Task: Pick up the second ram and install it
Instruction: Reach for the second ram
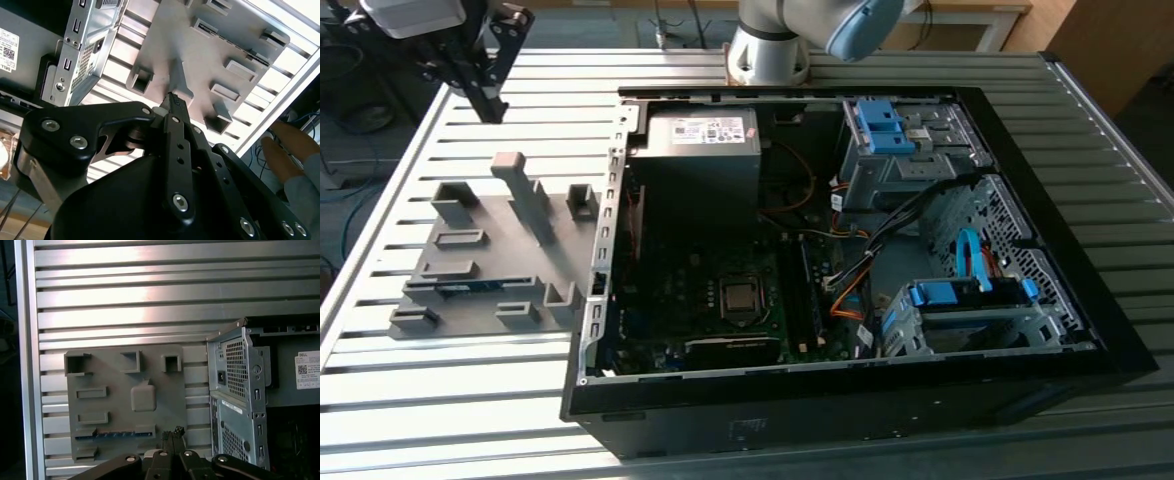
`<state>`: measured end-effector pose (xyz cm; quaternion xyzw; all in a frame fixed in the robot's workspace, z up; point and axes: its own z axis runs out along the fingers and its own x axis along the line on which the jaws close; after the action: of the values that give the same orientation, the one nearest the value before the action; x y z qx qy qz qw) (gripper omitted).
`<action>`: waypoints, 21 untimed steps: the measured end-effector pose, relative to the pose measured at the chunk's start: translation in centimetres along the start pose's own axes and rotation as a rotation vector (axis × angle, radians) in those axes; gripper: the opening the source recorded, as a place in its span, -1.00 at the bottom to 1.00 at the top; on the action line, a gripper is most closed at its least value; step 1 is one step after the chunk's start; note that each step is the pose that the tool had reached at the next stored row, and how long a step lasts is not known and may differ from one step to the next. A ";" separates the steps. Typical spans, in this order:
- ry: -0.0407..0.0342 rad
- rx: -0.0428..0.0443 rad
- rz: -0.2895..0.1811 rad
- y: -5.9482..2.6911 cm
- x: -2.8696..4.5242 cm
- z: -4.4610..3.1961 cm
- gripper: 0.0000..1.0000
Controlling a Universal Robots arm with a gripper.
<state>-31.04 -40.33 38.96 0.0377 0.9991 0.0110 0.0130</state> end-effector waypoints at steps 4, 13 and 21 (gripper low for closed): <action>0.0066 0.0004 0.000 -0.25 0.03 0.02 -0.79; 0.0387 0.0030 0.000 -0.41 0.48 0.04 -0.79; 0.0383 0.0029 -0.001 -1.00 1.77 0.01 -0.79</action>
<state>-32.89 -41.19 38.88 0.0371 0.9992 0.0103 -0.0062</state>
